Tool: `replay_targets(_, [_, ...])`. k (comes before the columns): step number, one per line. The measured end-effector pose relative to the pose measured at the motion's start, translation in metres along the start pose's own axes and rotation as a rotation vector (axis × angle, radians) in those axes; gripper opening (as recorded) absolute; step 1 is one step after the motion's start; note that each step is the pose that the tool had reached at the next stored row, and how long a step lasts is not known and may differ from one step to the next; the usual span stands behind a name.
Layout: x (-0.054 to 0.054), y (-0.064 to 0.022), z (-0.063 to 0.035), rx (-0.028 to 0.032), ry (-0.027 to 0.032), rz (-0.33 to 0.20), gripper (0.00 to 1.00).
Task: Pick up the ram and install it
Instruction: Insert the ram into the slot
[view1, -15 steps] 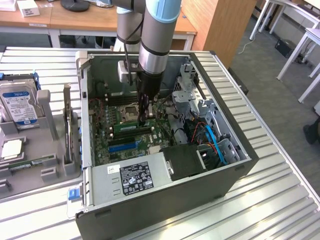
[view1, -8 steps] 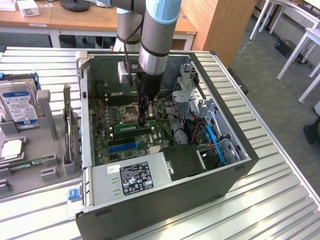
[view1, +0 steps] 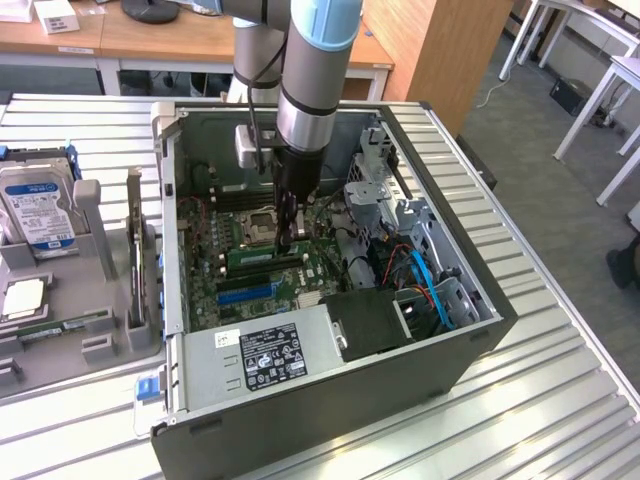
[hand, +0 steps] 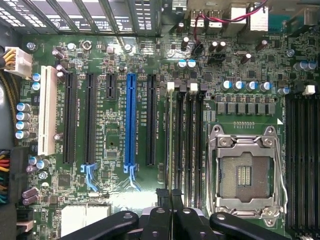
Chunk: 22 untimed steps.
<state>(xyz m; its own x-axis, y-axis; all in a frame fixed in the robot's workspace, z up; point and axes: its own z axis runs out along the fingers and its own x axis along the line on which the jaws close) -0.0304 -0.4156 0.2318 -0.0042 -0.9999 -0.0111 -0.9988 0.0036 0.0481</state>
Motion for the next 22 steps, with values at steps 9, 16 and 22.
replay_targets(9, [-0.0004,0.0000,0.0012,0.0000,-0.0002,0.000,0.12])
replay_targets(16, [-0.0014,0.0002,0.0013,0.0000,-0.0003,0.000,0.12])
replay_targets(22, [-0.0014,0.0001,0.0025,-0.0001,0.0000,0.000,0.12])
